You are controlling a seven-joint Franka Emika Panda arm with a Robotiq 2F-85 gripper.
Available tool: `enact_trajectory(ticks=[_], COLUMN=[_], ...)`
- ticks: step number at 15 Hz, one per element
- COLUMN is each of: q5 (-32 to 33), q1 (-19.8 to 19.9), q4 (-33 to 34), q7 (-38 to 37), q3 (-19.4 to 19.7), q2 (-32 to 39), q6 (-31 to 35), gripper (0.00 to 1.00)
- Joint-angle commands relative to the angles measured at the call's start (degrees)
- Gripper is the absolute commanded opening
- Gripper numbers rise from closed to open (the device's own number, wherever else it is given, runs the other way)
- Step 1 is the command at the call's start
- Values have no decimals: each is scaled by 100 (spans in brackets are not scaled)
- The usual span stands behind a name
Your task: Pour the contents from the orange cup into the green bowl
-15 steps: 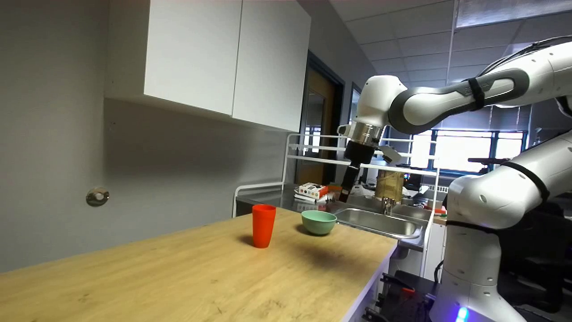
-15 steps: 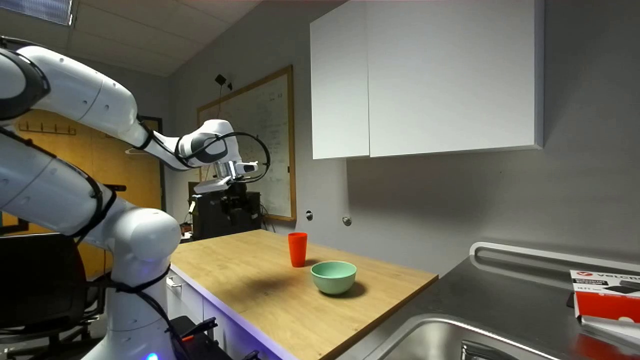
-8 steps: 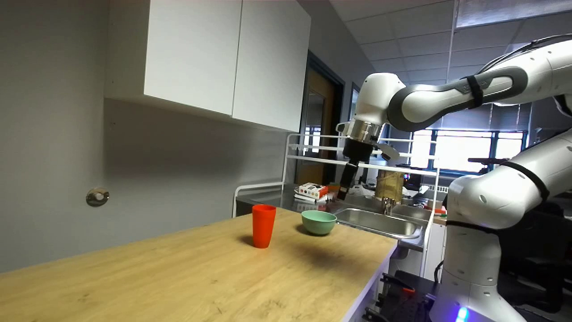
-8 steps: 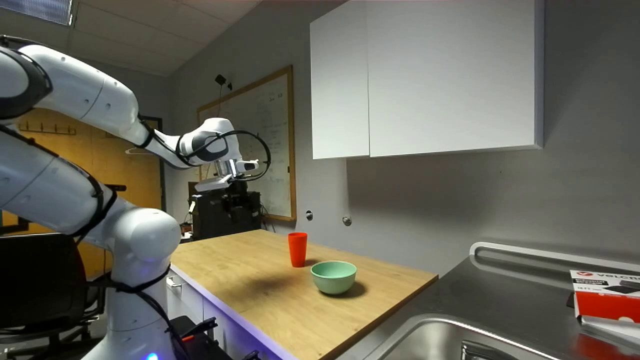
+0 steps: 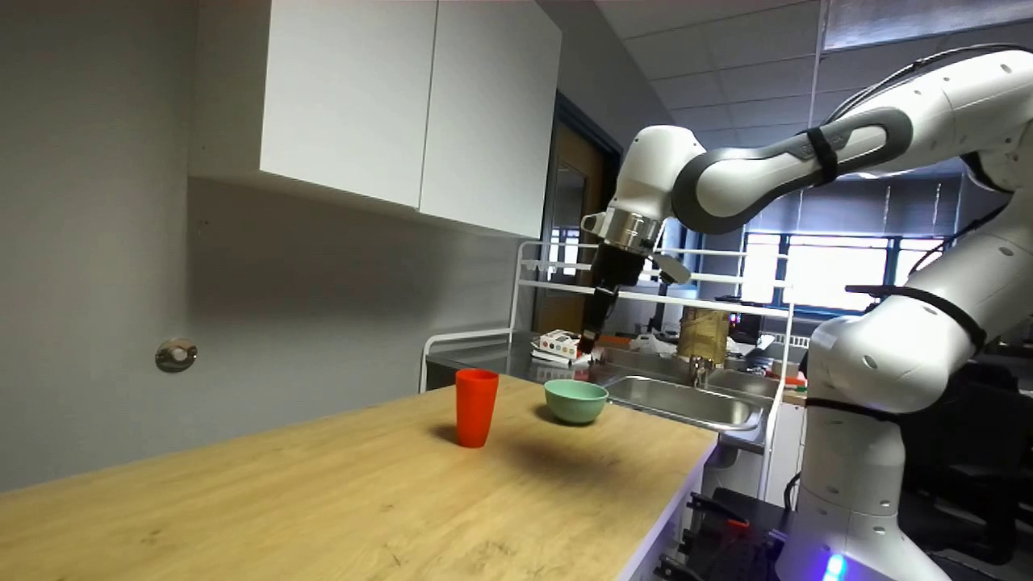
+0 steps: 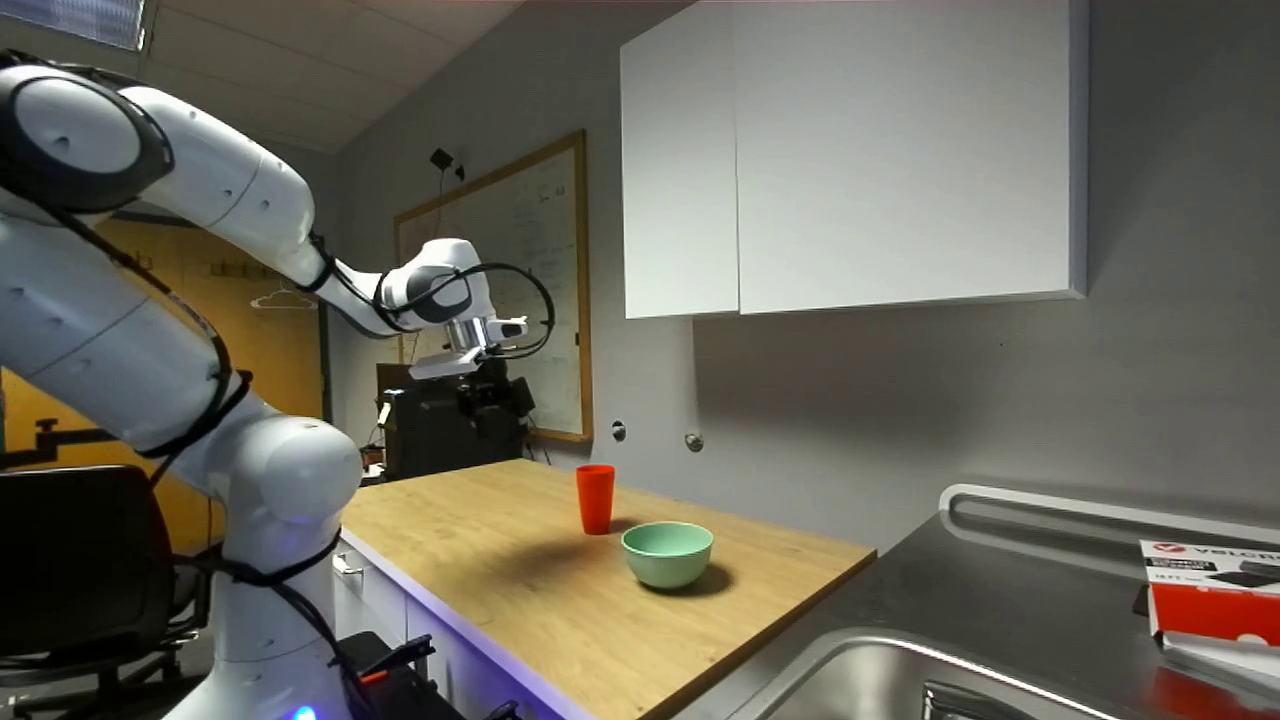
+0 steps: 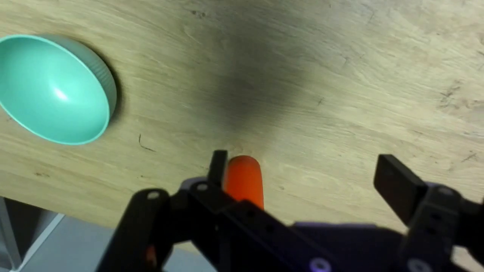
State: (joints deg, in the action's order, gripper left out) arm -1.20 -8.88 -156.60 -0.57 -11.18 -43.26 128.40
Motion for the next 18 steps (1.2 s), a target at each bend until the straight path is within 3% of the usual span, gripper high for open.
enact_trajectory(ticks=[1, 9, 18], q5=[133, 98, -94], q1=[-24, -73, 50], q4=[695, 2180, 3732], q7=[-45, 326, 743], q3=[-78, 35, 255], q2=[950, 2866, 4917], q6=[336, 915, 667], gripper=[100, 100, 100])
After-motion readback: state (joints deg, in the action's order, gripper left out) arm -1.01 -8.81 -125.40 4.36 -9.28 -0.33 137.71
